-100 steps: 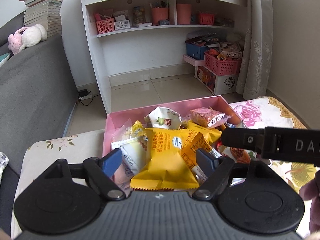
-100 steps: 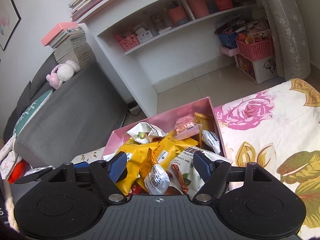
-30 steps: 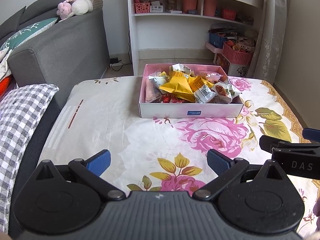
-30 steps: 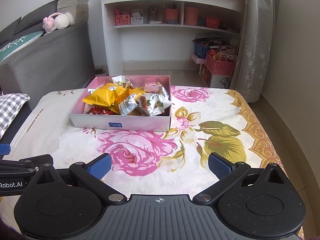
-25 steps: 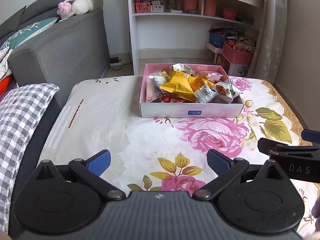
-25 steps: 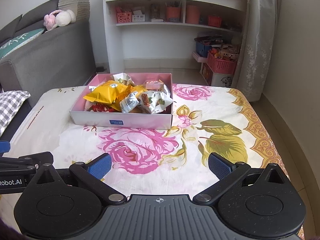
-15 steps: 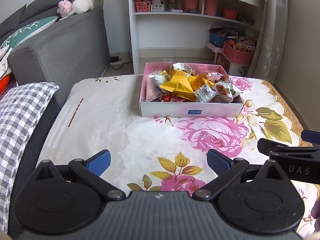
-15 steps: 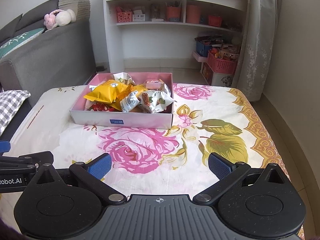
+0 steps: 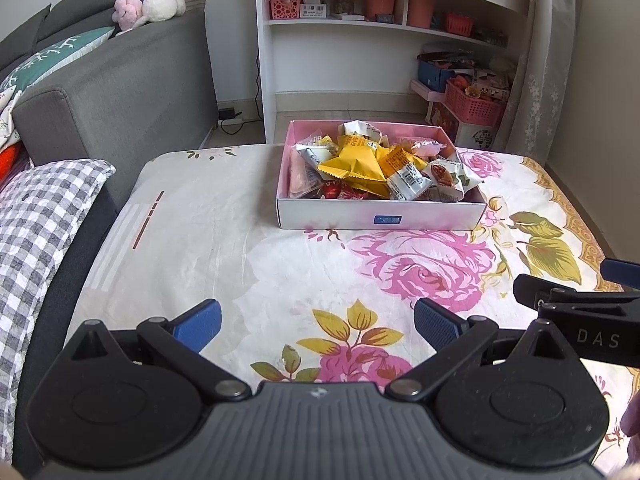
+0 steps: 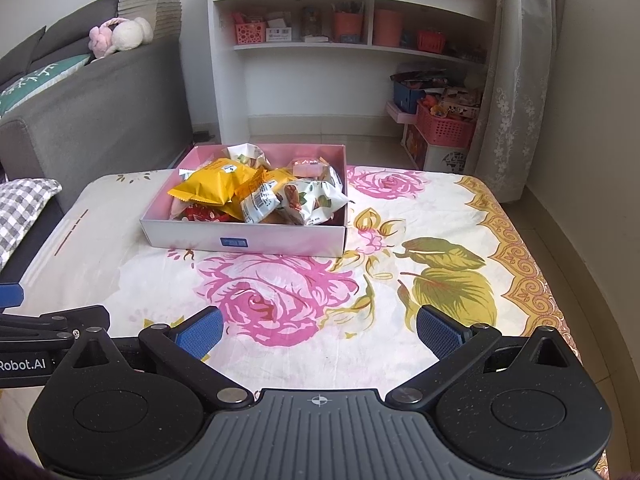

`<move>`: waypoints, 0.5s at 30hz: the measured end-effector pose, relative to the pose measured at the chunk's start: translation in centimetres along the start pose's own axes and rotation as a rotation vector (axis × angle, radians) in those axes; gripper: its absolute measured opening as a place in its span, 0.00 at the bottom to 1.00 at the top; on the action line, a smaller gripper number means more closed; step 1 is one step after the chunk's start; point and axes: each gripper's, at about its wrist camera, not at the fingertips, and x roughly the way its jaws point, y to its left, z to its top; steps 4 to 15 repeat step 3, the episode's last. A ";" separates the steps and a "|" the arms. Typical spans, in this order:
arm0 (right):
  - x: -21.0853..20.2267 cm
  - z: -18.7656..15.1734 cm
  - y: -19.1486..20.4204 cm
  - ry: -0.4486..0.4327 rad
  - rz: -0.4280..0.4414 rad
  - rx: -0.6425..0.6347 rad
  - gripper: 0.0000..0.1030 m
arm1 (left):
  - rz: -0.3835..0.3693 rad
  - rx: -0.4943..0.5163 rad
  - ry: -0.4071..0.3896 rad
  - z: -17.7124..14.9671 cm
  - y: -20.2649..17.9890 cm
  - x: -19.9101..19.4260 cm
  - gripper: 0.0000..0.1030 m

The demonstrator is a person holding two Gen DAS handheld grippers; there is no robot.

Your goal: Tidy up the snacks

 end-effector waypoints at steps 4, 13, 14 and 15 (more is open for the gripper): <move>0.0 0.0 0.0 0.000 -0.001 0.001 1.00 | -0.004 0.003 0.000 -0.1 -0.1 0.0 1.00; 0.0 0.0 0.0 0.000 -0.001 0.001 1.00 | -0.004 0.003 0.000 -0.1 -0.1 0.0 1.00; 0.0 0.0 0.0 0.000 -0.001 0.001 1.00 | -0.004 0.003 0.000 -0.1 -0.1 0.0 1.00; 0.0 0.0 0.0 0.000 -0.001 0.001 1.00 | -0.004 0.003 0.000 -0.1 -0.1 0.0 1.00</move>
